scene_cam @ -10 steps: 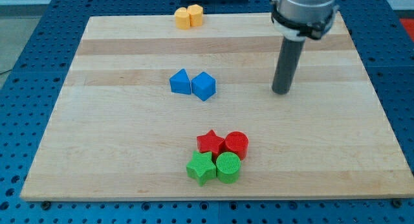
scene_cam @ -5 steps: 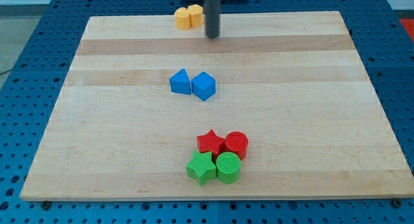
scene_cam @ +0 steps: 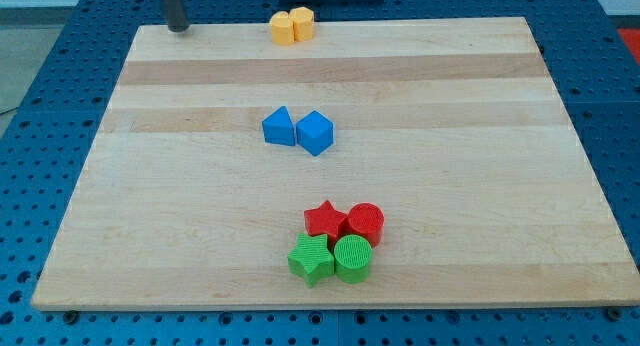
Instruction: Separate the yellow hexagon and the yellow heart
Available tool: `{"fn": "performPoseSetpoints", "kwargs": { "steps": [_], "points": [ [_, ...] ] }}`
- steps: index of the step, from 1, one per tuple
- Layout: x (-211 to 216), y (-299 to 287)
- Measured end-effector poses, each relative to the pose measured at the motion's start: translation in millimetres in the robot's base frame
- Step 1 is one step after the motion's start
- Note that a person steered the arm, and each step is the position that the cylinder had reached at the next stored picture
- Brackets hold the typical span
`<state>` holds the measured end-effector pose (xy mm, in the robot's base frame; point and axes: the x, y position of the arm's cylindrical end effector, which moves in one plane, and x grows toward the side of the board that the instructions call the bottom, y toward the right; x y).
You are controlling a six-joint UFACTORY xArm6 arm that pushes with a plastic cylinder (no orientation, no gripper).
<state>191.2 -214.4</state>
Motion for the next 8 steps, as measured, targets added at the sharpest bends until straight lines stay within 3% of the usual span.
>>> {"fn": "performPoseSetpoints", "kwargs": {
  "steps": [3, 4, 5, 6, 8],
  "points": [
    [1.0, 99.0],
    [2.9, 164.5],
    [39.0, 185.9],
    [50.5, 177.0],
    [1.1, 131.4]
  ]
}}
